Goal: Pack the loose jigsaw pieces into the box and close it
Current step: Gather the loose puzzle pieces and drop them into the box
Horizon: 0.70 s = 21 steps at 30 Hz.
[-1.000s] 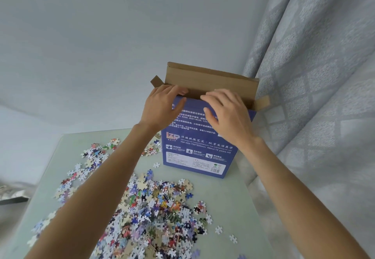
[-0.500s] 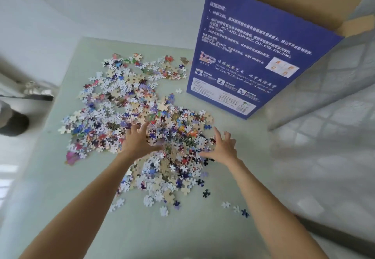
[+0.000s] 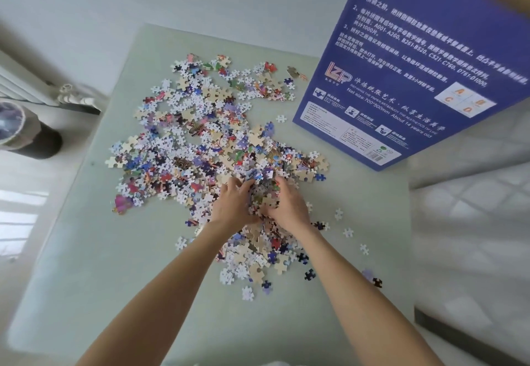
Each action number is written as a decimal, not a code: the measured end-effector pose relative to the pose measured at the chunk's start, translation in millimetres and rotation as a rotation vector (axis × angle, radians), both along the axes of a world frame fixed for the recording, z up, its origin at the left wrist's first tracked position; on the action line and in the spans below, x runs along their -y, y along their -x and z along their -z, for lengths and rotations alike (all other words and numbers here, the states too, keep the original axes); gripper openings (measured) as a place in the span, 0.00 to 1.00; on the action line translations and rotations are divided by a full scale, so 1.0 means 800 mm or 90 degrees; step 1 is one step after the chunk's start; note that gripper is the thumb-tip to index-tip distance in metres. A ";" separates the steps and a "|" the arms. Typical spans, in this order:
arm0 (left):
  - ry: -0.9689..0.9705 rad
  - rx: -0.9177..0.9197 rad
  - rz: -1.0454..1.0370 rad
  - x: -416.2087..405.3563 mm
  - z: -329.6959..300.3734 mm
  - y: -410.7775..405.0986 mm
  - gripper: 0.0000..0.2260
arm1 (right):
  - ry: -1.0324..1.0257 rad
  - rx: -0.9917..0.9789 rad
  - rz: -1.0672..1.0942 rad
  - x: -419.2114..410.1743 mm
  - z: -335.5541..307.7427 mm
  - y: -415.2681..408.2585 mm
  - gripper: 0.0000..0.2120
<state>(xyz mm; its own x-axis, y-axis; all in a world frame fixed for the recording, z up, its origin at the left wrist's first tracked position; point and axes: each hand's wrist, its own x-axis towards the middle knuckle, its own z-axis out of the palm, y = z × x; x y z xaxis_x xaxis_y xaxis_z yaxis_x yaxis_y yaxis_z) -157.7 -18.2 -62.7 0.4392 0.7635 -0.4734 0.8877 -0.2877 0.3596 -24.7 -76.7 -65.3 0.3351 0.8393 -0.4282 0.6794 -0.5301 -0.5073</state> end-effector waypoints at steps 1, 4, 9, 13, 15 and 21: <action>-0.011 0.014 -0.006 -0.002 0.001 0.002 0.40 | -0.019 0.009 -0.003 -0.002 -0.001 0.002 0.36; -0.024 0.041 -0.013 -0.004 0.000 0.002 0.34 | -0.021 0.024 -0.012 -0.005 -0.001 0.000 0.30; -0.011 0.078 0.010 -0.007 -0.001 0.005 0.34 | -0.040 0.019 -0.035 -0.013 -0.004 0.000 0.31; 0.049 0.156 -0.008 -0.016 -0.003 0.017 0.29 | -0.020 -0.004 -0.066 -0.023 -0.015 -0.005 0.42; 0.065 0.193 -0.001 -0.020 -0.003 0.025 0.26 | 0.013 0.026 -0.125 -0.027 -0.016 -0.007 0.40; 0.045 0.206 -0.014 -0.027 -0.002 0.028 0.21 | -0.025 0.036 -0.147 -0.034 -0.018 -0.010 0.24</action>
<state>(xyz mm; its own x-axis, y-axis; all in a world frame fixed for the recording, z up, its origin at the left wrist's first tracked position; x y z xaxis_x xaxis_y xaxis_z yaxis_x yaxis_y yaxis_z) -180.4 3.7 -61.3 0.5588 0.7454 -0.3635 0.7297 -0.2337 0.6426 -16.9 -49.6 -50.8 0.1550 0.9119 -0.3799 0.8078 -0.3384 -0.4826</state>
